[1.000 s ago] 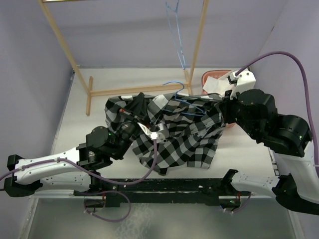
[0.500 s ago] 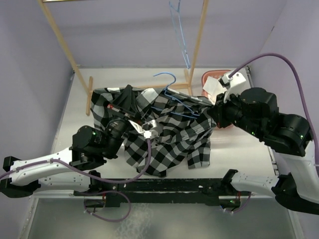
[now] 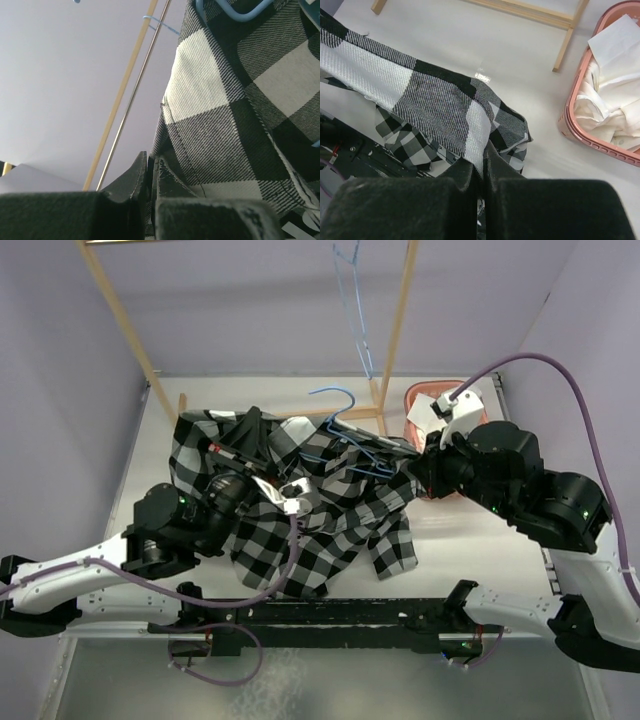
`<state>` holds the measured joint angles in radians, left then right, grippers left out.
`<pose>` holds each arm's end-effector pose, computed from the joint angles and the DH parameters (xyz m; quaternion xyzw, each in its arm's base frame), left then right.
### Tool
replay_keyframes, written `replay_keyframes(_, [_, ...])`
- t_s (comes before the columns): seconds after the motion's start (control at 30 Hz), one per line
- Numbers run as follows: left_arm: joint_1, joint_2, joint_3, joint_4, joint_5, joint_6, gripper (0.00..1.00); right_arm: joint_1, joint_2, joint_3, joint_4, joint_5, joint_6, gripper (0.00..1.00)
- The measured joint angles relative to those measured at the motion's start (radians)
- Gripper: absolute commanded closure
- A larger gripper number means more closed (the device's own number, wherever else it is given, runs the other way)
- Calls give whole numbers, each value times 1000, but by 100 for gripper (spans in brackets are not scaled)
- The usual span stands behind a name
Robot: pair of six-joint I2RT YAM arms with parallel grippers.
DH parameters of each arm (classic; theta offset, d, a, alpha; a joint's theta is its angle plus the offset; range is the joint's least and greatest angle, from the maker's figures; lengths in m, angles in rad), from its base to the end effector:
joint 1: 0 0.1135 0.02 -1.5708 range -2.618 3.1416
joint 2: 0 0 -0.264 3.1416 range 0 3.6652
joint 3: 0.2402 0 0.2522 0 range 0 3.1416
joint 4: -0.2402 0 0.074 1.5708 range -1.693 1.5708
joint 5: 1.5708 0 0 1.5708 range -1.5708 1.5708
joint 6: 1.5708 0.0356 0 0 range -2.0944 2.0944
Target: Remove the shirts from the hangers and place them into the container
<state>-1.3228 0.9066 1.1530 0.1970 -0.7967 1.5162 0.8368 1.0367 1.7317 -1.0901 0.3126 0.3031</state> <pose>0.0663 -0.1581 0.4817 0.4374 0.3984 0.2815 0.7555 0.0985 0.0928 0.5022 -0.1335 0.8157 0.1865 0.5311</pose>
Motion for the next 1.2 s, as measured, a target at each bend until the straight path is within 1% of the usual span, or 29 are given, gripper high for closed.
replay_keyframes(0.13, [-1,-53,28,-150,45,-120,100,2,-8,-6,16,-1,17,100])
replay_keyframes(0.27, [-3,-73,48,-224,68,-164,100,8,-26,-2,29,-5,31,100])
replay_keyframes(0.37, [-3,-75,48,-240,73,-174,100,8,-50,-2,30,-27,34,100])
replay_keyframes(0.47, [-3,-84,43,-242,75,-185,100,7,-68,1,31,-82,34,100])
replay_keyframes(0.6, [-3,-110,24,-223,85,-183,100,7,-69,44,14,-150,30,100])
replay_keyframes(0.73, [-11,-116,23,-207,108,-166,100,7,-60,115,-27,-146,29,100])
replay_keyframes(0.9, [-14,-116,23,-208,110,-144,100,7,-60,113,-53,-140,29,99])
replay_keyframes(0.97, [-14,-116,23,-207,109,-143,100,7,-63,100,-47,-142,26,74])
replay_keyframes(1.0, [-14,-116,23,-205,82,-140,100,6,-69,87,-41,-135,18,68])
replay_keyframes(1.07, [7,-125,40,-177,-29,-132,100,-16,-102,55,-105,-87,7,53])
replay_keyframes(1.1, [23,-137,61,-150,-91,-128,100,-28,-131,31,-135,-72,2,49])
replay_keyframes(1.2, [42,-183,142,-52,-208,-118,100,-37,-221,-35,-181,-71,-2,47])
